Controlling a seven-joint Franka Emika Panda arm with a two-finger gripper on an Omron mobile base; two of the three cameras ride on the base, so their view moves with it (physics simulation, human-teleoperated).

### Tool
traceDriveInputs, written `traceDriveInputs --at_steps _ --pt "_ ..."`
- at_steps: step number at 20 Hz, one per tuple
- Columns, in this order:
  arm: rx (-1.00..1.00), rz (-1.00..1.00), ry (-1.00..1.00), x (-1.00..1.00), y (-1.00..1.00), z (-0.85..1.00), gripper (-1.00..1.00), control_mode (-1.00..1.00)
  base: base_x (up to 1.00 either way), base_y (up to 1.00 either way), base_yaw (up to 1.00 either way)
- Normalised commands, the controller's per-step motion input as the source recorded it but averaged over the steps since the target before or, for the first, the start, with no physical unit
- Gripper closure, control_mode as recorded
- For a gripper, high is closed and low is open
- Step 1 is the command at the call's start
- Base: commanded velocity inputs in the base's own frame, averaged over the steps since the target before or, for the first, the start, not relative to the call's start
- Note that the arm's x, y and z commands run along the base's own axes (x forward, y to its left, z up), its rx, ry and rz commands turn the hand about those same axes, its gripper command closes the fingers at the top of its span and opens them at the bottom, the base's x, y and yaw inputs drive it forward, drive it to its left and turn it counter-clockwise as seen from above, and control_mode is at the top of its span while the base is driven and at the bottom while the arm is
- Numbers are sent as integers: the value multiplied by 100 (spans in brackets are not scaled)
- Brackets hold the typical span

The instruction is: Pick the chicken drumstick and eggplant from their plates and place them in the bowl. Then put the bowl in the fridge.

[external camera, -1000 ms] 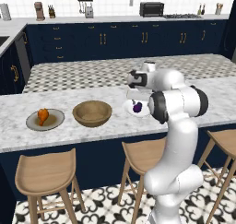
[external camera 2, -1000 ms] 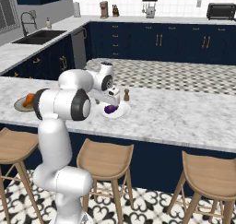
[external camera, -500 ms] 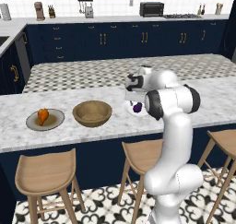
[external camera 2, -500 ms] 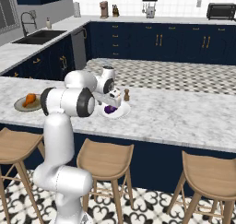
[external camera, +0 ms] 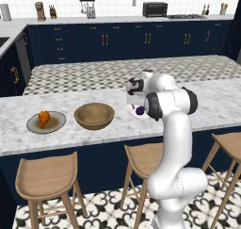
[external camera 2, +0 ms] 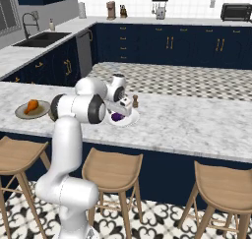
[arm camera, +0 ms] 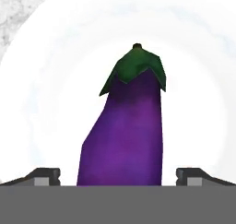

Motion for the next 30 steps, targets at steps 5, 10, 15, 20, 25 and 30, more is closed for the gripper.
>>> traceDriveInputs --at_steps 5,10,15,20,25,30 --pt "0 -1 -1 -1 -1 -38 100 -100 0 0 0" --pt "0 0 -11 -49 0 -26 100 -100 0 0 0" --pt "0 0 -15 -71 0 36 100 -100 0 0 0" --pt "3 6 -9 -99 5 96 100 -100 0 0 0" --pt "0 24 14 -96 23 99 100 -100 0 0 0" --pt "1 31 -1 -85 62 40 100 -100 0 0 0"
